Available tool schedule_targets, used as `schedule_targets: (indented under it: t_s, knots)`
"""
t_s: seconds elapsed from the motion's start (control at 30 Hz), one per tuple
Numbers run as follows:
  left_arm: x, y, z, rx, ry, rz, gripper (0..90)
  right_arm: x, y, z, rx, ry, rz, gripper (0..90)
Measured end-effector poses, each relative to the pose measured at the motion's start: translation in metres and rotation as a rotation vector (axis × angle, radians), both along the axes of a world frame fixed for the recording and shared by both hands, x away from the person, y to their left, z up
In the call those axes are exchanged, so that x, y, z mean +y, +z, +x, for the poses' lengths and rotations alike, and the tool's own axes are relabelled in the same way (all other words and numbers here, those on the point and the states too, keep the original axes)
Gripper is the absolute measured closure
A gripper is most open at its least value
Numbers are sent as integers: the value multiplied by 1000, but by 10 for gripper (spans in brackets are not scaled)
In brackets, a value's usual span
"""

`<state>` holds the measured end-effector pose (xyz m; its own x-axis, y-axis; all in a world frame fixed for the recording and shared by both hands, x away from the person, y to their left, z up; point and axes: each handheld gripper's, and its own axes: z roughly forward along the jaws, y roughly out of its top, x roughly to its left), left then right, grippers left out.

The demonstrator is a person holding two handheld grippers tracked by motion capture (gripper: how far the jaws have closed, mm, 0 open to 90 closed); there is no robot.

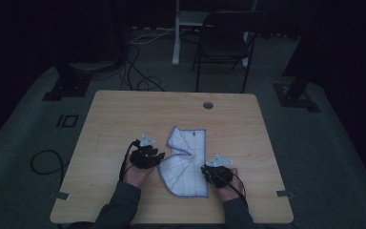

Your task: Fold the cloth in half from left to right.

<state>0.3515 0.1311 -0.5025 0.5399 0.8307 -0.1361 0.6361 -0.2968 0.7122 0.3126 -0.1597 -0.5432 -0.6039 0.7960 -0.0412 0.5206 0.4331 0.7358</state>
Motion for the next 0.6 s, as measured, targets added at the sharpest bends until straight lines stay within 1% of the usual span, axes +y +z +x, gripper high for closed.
schedule_targets:
  t_s: [0.1,0.13,0.17,0.2,0.27,0.3,0.33,0.37,0.47,0.53,0.6]
  knots:
    - [3,-11,-2,20,4,19,618,0,0,0,0,1,0,789]
    - [4,-15,-2,25,5,19,618,0,0,0,0,1,0,789]
    - [5,-21,-3,34,7,26,611,0,0,0,-1,1,1,789]
    - [5,-21,-3,34,7,26,607,0,0,0,-1,1,1,789]
    - [5,-25,-5,38,10,41,605,0,0,0,-1,1,0,789]
    - [4,-29,-6,37,13,54,600,0,0,0,-1,1,0,790]
    - [4,-29,-6,37,13,54,600,0,0,0,-1,1,0,790]
    - [3,-30,-7,37,12,63,600,0,0,0,-1,1,0,789]
    - [2,-31,-9,26,7,70,594,0,0,0,0,1,0,789]
    - [1,-32,-11,18,2,78,593,0,0,0,-1,1,0,790]
    - [-3,-32,-14,-1,-11,102,600,0,0,0,-1,0,-1,790]
